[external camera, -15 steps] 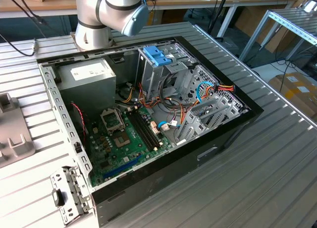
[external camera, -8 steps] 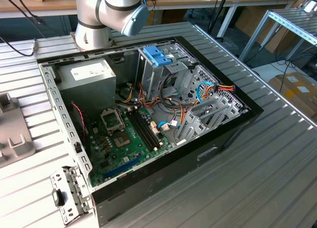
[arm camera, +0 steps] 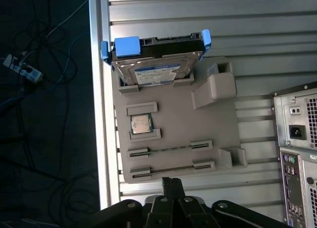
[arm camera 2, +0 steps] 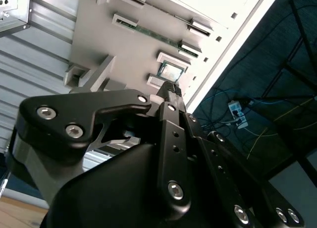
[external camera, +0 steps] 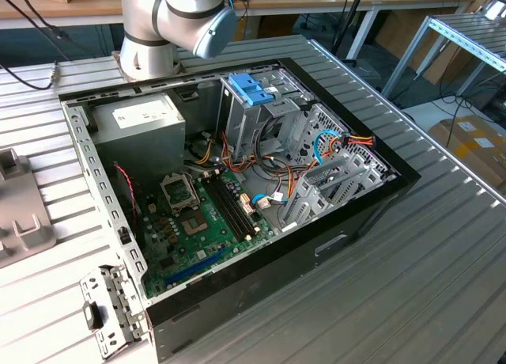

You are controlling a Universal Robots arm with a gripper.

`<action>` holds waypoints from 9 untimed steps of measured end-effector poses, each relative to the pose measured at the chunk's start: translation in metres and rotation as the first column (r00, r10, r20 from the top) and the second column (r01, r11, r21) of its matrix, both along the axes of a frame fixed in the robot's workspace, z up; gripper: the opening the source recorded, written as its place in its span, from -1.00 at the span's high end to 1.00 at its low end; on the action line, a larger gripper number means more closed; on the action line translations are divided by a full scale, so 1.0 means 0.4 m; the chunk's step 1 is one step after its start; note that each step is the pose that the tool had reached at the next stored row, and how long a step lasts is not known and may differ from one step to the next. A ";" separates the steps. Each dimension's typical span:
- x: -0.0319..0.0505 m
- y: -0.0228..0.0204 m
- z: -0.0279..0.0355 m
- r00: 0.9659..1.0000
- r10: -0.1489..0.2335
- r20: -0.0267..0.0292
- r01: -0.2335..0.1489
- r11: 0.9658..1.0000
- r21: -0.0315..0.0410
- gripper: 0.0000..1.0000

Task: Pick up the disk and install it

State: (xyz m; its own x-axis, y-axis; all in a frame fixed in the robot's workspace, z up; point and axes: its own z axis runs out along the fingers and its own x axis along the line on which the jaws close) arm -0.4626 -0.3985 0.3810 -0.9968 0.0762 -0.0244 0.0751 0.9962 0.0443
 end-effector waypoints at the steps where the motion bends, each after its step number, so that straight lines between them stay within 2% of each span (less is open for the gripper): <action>1: 0.000 0.000 0.000 1.000 0.000 0.000 0.000 1.000 0.000 0.79; 9: -0.001 0.000 0.000 1.000 0.000 0.000 0.000 1.000 0.000 0.79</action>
State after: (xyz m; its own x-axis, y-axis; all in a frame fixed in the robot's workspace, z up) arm -0.4631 -0.3985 0.3808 -0.9968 0.0762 -0.0245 0.0751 0.9962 0.0443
